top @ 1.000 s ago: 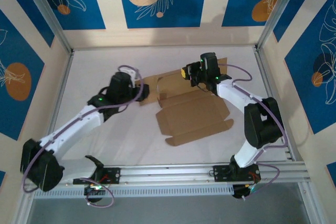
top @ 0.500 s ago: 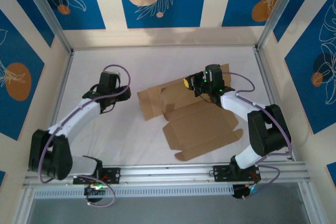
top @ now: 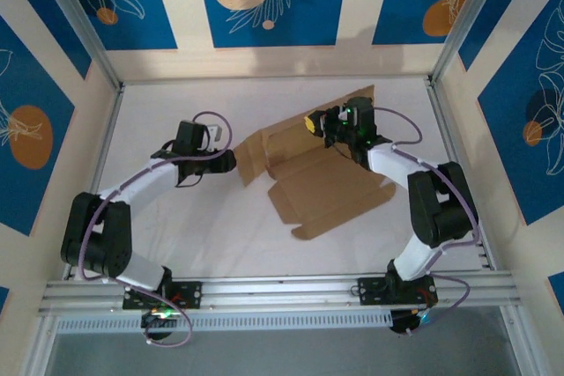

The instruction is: Fold the paper box

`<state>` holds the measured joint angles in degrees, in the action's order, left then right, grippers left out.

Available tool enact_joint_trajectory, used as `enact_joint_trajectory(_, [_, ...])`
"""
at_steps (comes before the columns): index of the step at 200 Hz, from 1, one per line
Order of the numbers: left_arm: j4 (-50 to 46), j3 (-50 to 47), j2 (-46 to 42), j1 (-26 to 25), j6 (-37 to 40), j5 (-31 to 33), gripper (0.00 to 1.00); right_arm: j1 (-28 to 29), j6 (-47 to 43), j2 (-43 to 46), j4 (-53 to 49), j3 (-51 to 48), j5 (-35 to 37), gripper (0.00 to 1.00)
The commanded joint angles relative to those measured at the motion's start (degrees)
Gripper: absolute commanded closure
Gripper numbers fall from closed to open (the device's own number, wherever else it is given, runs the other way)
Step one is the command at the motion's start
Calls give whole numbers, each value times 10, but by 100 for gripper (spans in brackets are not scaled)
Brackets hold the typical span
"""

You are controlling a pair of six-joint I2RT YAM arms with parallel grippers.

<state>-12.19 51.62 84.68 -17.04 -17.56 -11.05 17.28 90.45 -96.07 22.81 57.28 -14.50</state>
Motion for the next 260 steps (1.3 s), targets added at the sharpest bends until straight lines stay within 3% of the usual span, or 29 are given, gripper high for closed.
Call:
enact_joint_trajectory(1, [4,12,-22,3,16,46,44,2,2,-10,63,18,-41,100])
enact_joint_trajectory(56, [14,-9,-51,3,16,156,44,-7,-53,-25,225,-87,-98,100])
enact_joint_trajectory(92, [27,-16,-45,3,47,135,44,-27,-57,-67,323,-122,-131,100])
enact_joint_trajectory(115, [46,-32,-54,3,95,126,44,-28,-69,-81,333,-118,-141,100])
enact_joint_trajectory(145, [71,-56,-69,2,190,32,44,-29,-70,-91,327,-109,-143,100])
enact_joint_trajectory(182, [40,-52,-86,-28,208,-43,42,-32,-70,-98,314,-102,-140,100])
enact_joint_trajectory(217, [39,-42,-68,-77,201,-48,42,-31,-63,-106,320,-100,-135,100])
enact_joint_trajectory(260, [71,-37,-40,-140,184,3,41,-29,-57,-108,317,-97,-130,100])
